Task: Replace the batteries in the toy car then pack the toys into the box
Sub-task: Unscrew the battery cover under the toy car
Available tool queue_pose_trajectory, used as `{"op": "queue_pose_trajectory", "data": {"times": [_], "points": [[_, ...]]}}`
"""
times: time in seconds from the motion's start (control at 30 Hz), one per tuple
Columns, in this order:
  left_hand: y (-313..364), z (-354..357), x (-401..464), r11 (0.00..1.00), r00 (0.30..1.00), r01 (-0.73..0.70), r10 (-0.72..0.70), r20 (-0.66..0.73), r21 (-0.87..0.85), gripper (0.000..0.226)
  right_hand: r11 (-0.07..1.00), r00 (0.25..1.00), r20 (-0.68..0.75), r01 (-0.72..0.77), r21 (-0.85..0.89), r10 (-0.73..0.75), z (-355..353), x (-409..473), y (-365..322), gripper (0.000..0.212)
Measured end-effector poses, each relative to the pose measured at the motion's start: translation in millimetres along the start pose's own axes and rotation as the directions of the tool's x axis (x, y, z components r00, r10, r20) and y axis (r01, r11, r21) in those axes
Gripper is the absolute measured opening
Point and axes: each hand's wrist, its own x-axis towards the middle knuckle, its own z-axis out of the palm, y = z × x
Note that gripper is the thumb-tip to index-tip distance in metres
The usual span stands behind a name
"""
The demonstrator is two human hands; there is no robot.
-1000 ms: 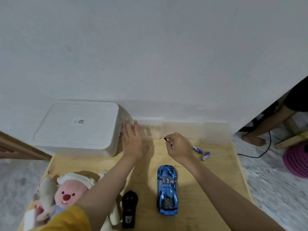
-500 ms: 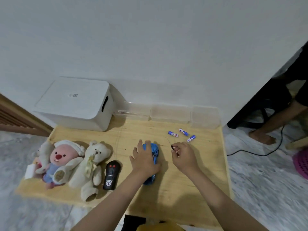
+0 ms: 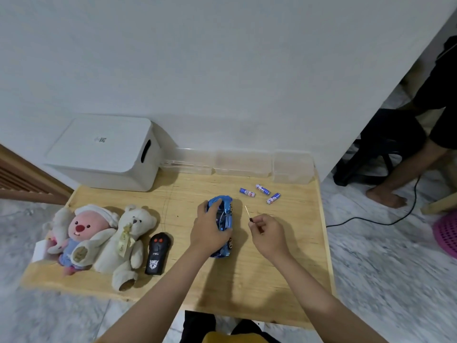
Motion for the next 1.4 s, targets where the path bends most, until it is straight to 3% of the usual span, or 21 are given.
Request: {"op": "queue_pose_trajectory", "data": {"times": [0.1, 0.23, 0.33, 0.4, 0.53, 0.73, 0.87, 0.97, 1.17, 1.4], "points": [[8, -6, 2, 0.928, 0.999, -0.032, 0.033, -0.003, -0.371, 0.077, 0.965, 0.985, 0.013, -0.173, 0.195, 0.174, 2, 4, -6, 0.009], [15, -11, 0, 0.692, 0.993, 0.044, 0.046, 0.105, -0.72, 0.064, 0.805, 0.892, 0.255, -0.448, 0.389, 0.373, 7, 7, -16, 0.016], [13, -10, 0, 0.527, 0.98, 0.135, 0.055, 0.192, -0.839, 0.067, 0.744, 0.859, 0.341, -0.505, 0.438, 0.382, 9, 7, -24, 0.02], [9, -10, 0, 0.488, 0.972, 0.155, 0.081, 0.222, -0.859, 0.07, 0.753, 0.87, 0.324, -0.487, 0.444, 0.372, 11, 7, -27, 0.019], [6, -10, 0, 0.565, 0.972, 0.115, 0.105, 0.209, -0.817, 0.073, 0.814, 0.937, 0.169, -0.35, 0.464, 0.307, 11, 2, -32, 0.009], [10, -16, 3, 0.813, 0.974, -0.169, 0.225, 0.034, -0.557, 0.061, 0.889, 0.971, -0.058, -0.186, 0.419, 0.231, 8, 0, -36, 0.008], [15, -20, 3, 0.866, 0.98, -0.12, 0.18, 0.079, -0.485, 0.052, 0.91, 0.973, -0.117, -0.138, 0.39, 0.198, 7, -2, -42, 0.01], [12, -20, 4, 0.913, 0.976, -0.165, 0.205, 0.069, -0.374, 0.055, 0.912, 0.975, -0.119, -0.127, 0.39, 0.187, 5, -4, -45, 0.009], [15, -20, -4, 0.917, 0.977, -0.185, 0.209, 0.031, -0.353, 0.08, 0.91, 0.976, -0.105, -0.136, 0.391, 0.191, 2, -9, -50, 0.009], [28, -16, -22, 0.841, 0.981, -0.192, 0.173, -0.084, -0.506, 0.062, 0.877, 0.967, -0.13, -0.136, 0.461, 0.219, -3, -12, -55, 0.011]]}}
